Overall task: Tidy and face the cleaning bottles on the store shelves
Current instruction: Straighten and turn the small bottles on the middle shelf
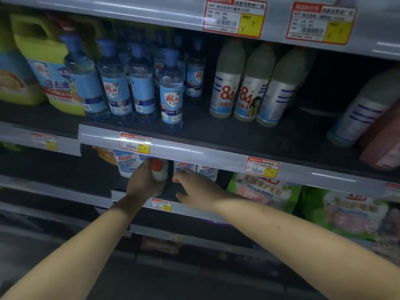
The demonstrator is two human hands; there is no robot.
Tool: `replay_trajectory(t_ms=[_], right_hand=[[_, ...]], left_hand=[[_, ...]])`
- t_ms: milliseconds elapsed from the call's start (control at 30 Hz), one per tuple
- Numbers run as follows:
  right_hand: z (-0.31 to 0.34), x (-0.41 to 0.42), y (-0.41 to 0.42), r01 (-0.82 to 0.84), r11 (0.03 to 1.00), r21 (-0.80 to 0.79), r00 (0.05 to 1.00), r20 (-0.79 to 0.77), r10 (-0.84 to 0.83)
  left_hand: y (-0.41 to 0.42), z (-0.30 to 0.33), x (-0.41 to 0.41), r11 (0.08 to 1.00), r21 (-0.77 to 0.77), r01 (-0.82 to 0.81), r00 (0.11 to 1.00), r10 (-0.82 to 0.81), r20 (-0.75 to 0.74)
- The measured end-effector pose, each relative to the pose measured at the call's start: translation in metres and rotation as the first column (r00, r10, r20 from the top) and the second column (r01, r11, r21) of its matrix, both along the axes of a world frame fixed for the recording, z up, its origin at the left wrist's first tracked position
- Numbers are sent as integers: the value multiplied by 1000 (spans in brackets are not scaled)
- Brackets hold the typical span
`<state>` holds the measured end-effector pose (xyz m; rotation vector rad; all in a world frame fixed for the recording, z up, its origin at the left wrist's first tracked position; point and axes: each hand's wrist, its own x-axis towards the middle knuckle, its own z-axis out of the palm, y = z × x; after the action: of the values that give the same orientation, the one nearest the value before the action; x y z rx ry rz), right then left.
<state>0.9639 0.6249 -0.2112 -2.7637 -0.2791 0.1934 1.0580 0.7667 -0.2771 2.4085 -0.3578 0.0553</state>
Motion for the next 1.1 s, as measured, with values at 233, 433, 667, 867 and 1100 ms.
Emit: replay_trajectory(t_ms=[233, 433, 667, 867, 1100], right_hand=[[15, 5, -3, 23, 999, 38, 996, 89, -26], [60, -11, -16, -3, 991, 137, 999, 34, -1], [127, -22, -41, 23, 957, 291, 998, 47, -38], [176, -39, -70, -59, 914, 401, 975, 218, -32], [174, -40, -93, 89, 917, 389, 922, 316, -223]], left_hand=[[8, 32, -36, 966, 35, 256, 961, -258, 100], [20, 100, -71, 911, 8, 413, 907, -412, 93], [3, 185, -86, 841, -210, 498, 864, -462, 201], [-22, 249, -83, 759, -306, 575, 812, -484, 326], [-71, 260, -70, 852, -127, 508, 801, -414, 432]])
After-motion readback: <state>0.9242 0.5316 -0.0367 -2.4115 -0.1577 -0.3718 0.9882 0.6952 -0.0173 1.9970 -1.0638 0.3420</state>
